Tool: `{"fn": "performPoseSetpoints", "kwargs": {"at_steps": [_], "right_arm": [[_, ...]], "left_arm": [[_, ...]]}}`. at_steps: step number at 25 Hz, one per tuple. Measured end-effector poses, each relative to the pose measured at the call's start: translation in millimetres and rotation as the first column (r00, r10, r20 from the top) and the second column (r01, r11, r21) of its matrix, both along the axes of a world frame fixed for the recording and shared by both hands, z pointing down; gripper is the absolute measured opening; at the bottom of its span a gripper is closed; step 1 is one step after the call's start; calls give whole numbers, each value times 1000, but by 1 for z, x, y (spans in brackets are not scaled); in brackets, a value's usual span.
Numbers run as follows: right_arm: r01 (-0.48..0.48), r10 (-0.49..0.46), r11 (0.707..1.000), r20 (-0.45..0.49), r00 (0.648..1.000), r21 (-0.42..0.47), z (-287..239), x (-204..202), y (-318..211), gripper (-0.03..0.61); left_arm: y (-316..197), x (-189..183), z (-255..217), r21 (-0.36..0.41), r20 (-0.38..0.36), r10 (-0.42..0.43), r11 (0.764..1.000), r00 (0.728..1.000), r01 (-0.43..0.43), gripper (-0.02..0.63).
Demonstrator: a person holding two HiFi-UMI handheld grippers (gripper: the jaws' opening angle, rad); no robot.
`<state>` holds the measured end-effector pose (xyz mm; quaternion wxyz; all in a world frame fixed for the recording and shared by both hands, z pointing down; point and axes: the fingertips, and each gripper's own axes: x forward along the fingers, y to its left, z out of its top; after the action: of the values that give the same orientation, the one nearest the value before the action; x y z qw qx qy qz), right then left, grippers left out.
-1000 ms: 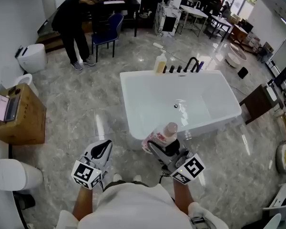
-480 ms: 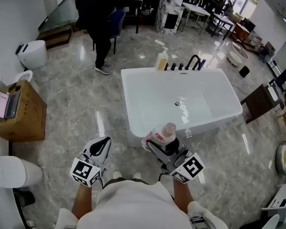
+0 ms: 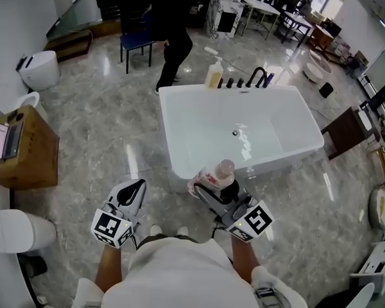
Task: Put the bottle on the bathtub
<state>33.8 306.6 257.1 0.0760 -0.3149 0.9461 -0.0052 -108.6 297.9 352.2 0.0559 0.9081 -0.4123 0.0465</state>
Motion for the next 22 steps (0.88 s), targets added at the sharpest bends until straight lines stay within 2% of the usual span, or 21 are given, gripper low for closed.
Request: {"fn": "performPoseSetpoints", "kwargs": {"at_steps": [18,22], "right_arm": [[-28,28,1000,0,1000,-4,5,16,-10,244],[-23,23,1000,2,1000,-11,9,26,-14,244]], "left_arm": [[-3,5,7,-17,17,3,1000,1000,-3,2],[-6,16,10,-26,21,2,1000,1000,-1,2]]}}
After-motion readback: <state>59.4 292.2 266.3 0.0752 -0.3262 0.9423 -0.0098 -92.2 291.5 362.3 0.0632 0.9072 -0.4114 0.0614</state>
